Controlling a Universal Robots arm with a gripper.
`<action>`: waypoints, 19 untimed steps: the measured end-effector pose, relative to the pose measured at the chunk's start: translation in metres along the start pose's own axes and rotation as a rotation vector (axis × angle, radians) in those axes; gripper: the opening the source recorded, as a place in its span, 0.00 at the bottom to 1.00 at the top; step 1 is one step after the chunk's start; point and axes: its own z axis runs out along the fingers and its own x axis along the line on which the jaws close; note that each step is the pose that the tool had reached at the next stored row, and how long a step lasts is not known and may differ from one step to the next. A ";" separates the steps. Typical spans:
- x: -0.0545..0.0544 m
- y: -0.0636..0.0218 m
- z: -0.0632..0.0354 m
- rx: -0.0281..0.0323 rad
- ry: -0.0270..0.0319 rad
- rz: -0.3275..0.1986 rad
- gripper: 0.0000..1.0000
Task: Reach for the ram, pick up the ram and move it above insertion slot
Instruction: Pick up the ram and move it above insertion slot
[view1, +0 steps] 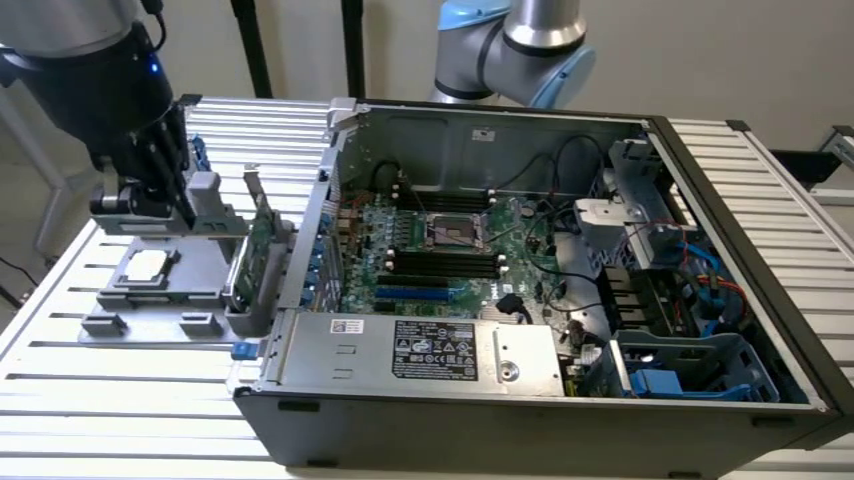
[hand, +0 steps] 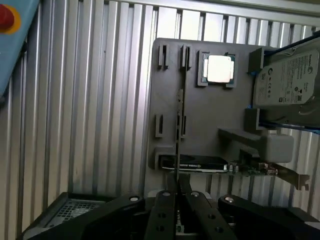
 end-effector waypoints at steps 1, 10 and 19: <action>0.000 -0.0042 -0.0044 0.0002 -0.0024 -0.001 0.14; 0.000 -0.0400 -0.0371 0.0015 -0.0248 -0.006 0.14; 0.003 -0.0804 -0.0392 0.0033 -0.0489 -0.008 0.14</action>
